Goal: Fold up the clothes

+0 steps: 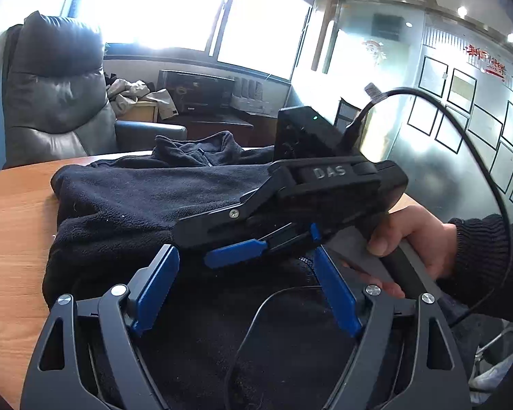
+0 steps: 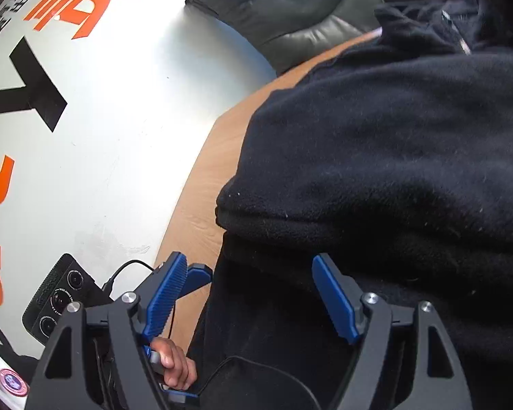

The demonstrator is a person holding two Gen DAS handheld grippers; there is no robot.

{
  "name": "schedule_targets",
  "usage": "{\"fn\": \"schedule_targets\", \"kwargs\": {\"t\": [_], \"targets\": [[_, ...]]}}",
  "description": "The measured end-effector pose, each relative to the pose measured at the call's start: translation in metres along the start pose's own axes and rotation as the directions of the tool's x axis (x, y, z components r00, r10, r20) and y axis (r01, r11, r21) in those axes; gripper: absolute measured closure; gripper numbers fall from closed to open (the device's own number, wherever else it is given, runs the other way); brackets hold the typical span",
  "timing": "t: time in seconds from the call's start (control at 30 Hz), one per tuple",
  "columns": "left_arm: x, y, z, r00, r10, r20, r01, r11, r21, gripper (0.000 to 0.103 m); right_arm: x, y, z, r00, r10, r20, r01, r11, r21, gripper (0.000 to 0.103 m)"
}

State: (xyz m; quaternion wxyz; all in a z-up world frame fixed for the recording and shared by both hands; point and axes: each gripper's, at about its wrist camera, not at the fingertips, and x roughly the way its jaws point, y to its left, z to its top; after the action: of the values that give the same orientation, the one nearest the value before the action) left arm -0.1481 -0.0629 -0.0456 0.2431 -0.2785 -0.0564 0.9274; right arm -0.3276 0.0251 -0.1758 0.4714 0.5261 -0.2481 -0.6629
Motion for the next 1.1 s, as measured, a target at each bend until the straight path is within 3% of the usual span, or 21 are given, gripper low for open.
{"fn": "schedule_targets", "kwargs": {"t": [0.07, 0.2, 0.43, 0.57, 0.67, 0.87, 1.1], "targets": [[-0.003, 0.001, -0.003, 1.0, 0.01, -0.004, -0.009, 1.0, 0.005, 0.021, 0.0, -0.009, 0.0, 1.0, 0.017, 0.008, -0.017, 0.999, 0.036, 0.024], [0.002, 0.004, -0.002, 0.999, 0.034, -0.016, -0.034, 0.999, -0.005, 0.021, -0.013, -0.017, 0.007, 0.992, 0.043, 0.115, -0.049, 0.997, 0.052, 0.024], [0.036, 0.022, 0.01, 0.996, 0.066, -0.058, -0.071, 0.994, -0.089, 0.017, -0.037, 0.004, 0.019, 0.963, 0.019, 0.27, -0.003, 0.998, -0.061, 0.024], [0.065, 0.027, 0.013, 0.988, 0.062, -0.143, -0.074, 0.994, -0.08, 0.017, -0.042, 0.014, 0.033, 0.954, -0.012, 0.301, 0.039, 0.996, -0.084, 0.024], [0.087, 0.042, 0.01, 0.963, 0.092, -0.255, -0.129, 0.983, -0.134, 0.021, -0.039, 0.021, 0.043, 0.949, -0.012, 0.316, 0.047, 0.993, -0.104, 0.024], [0.066, 0.072, 0.007, 0.973, 0.122, -0.197, -0.173, 0.948, -0.266, 0.036, -0.032, 0.019, 0.043, 0.951, -0.055, 0.303, 0.092, 0.99, -0.109, 0.024], [0.04, 0.086, -0.001, 0.972, 0.184, -0.148, -0.222, 0.926, -0.306, 0.039, -0.034, 0.0, 0.026, 0.943, -0.126, 0.309, 0.153, 0.986, -0.067, 0.024]]}}
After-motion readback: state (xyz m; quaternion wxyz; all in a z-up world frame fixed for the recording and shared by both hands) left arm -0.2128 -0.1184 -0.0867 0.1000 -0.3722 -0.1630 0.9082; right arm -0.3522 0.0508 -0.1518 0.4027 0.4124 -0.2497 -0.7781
